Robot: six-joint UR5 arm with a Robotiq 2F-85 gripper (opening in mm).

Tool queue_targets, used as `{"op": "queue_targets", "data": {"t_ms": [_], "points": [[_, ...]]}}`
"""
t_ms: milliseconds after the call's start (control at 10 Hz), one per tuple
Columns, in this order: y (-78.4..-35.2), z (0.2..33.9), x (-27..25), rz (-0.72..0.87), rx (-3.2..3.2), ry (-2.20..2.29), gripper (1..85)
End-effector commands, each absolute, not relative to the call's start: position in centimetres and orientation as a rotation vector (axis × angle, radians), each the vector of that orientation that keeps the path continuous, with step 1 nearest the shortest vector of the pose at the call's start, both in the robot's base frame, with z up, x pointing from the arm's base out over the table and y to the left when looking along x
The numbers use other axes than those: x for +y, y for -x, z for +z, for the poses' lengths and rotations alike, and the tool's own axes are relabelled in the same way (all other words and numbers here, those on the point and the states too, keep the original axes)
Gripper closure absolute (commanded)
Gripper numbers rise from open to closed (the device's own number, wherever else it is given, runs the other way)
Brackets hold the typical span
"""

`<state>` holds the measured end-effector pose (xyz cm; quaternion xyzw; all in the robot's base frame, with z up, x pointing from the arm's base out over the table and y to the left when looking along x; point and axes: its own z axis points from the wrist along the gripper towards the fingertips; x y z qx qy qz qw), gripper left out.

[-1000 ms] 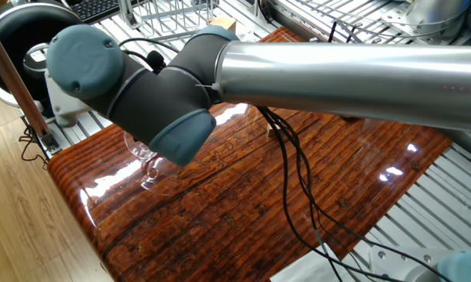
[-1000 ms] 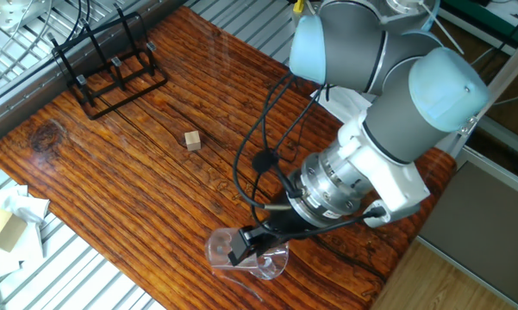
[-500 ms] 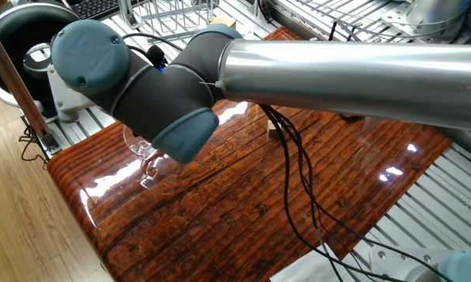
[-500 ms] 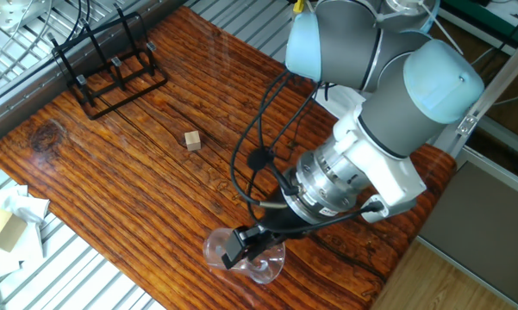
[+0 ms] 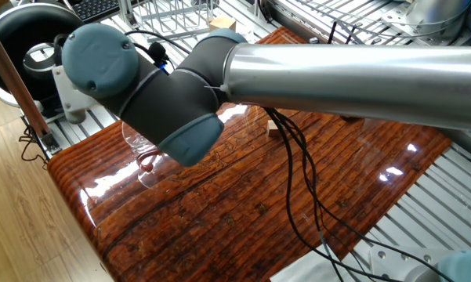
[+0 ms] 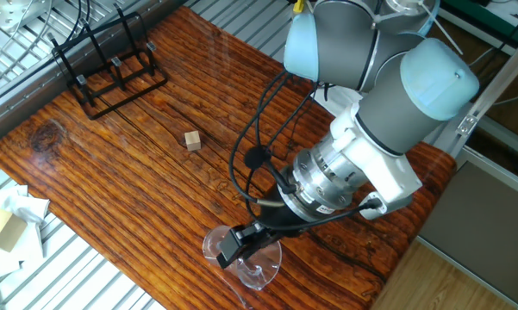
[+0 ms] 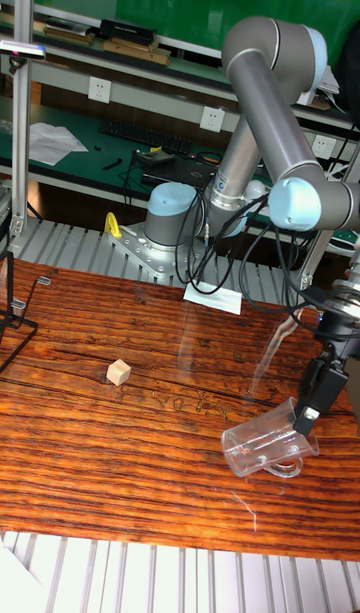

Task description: Take the cup off the cup rack

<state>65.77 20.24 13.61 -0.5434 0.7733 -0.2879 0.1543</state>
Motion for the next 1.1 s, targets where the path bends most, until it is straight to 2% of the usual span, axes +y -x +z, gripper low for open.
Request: {"op": "queue_targets", "data": {"t_ms": [0,1000], "points": [[-65.76,13.19,19.65,-0.832,2.2,1.572,39.7],[-65.3,13.09,19.54,-0.816,2.16,1.596,40.7]]}}
